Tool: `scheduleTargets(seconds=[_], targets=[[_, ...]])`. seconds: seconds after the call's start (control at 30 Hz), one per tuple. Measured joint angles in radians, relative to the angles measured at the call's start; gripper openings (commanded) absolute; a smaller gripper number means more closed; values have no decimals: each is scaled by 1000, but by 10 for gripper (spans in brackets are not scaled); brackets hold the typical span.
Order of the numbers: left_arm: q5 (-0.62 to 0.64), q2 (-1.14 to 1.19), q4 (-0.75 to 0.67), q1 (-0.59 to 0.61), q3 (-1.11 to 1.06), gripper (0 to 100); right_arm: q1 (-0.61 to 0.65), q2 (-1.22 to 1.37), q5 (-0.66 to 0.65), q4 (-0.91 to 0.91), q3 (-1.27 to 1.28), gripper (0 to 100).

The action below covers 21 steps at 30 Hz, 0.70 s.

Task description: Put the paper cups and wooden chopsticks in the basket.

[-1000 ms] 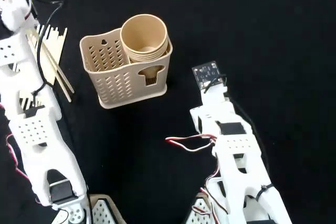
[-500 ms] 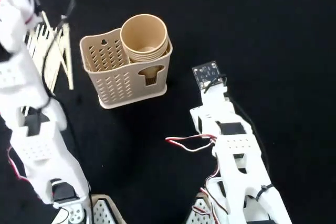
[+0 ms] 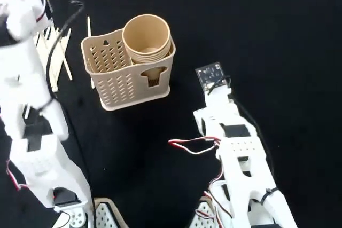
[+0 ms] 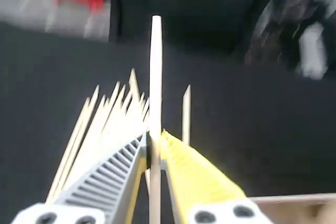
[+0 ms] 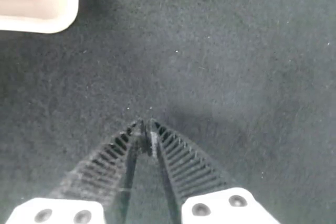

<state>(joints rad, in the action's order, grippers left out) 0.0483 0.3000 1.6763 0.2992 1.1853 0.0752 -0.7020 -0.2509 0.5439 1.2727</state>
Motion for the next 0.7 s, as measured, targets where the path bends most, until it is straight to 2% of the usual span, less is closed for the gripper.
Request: scheduleTargets(seconds=[0.13,0.23,0.4,0.7], targets=[[0,127,-141,61,-279,59,0,0,0,0,0,15],[0,244,-230,86,-370,123,0,0,0,0,0,15],[0,427,-265,89,-334,125,0,0,0,0,0,15],[0,692,-219,103,-60,131,0,0,0,0,0,15]])
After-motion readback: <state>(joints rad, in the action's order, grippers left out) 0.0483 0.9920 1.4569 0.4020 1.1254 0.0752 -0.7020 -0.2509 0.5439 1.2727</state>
